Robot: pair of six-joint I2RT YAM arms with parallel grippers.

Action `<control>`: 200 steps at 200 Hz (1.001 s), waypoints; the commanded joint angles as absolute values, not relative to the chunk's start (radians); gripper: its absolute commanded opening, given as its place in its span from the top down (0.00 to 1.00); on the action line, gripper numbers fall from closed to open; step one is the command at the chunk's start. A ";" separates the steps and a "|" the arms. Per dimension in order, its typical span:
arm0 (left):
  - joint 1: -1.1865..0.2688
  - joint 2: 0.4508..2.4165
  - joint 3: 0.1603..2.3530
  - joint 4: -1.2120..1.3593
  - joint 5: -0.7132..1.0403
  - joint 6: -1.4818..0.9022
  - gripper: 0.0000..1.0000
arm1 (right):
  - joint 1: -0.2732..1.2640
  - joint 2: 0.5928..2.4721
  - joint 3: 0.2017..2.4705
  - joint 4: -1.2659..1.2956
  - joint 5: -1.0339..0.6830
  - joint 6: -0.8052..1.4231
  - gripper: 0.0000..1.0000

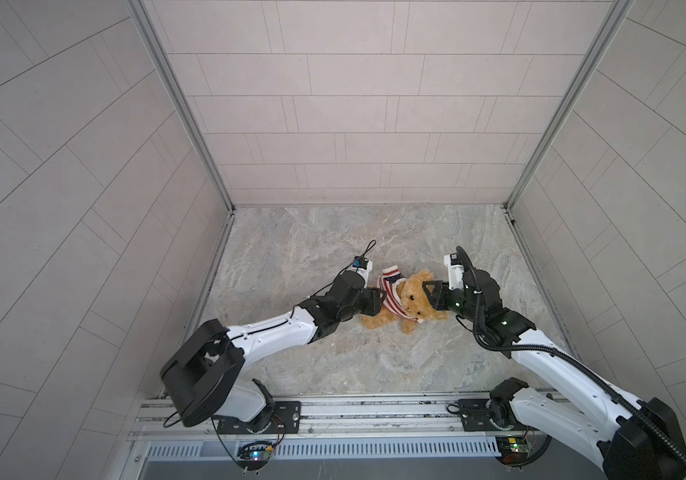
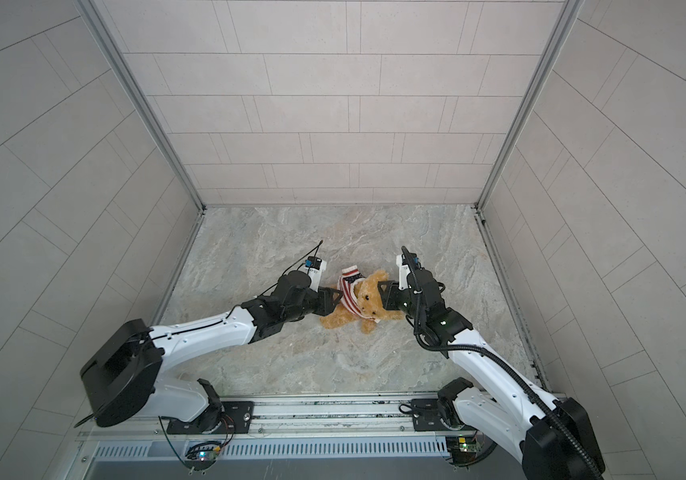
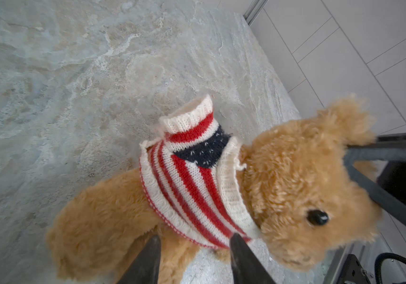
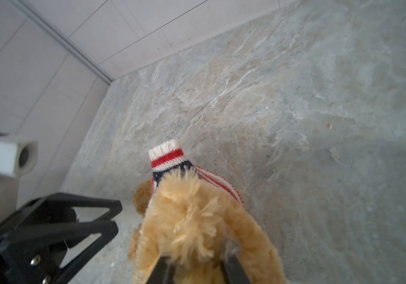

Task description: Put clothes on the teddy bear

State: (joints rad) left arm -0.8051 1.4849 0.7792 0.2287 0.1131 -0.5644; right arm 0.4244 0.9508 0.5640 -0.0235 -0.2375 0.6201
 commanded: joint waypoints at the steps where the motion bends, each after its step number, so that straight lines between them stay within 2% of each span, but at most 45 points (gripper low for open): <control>1: -0.788 1.578 0.837 0.284 0.156 -0.548 0.53 | 0.424 0.939 0.549 -0.044 -0.268 0.617 0.60; 71: -0.747 1.731 0.903 0.301 0.204 -0.527 0.57 | 0.425 0.727 0.497 -0.261 -0.297 0.597 0.35; 114: -0.736 1.769 0.923 0.303 0.218 -0.522 0.58 | 0.428 0.650 0.464 -0.320 -0.293 0.617 0.28; 153: -0.733 1.771 0.926 0.308 0.223 -0.514 0.58 | 0.431 0.666 0.445 -0.290 -0.278 0.604 0.30; 173: -0.733 1.769 0.930 0.304 0.227 -0.509 0.58 | 0.435 0.701 0.455 -0.239 -0.286 0.597 0.37; 200: -0.733 1.768 0.931 0.302 0.232 -0.503 0.58 | 0.439 0.766 0.467 -0.195 -0.286 0.573 0.52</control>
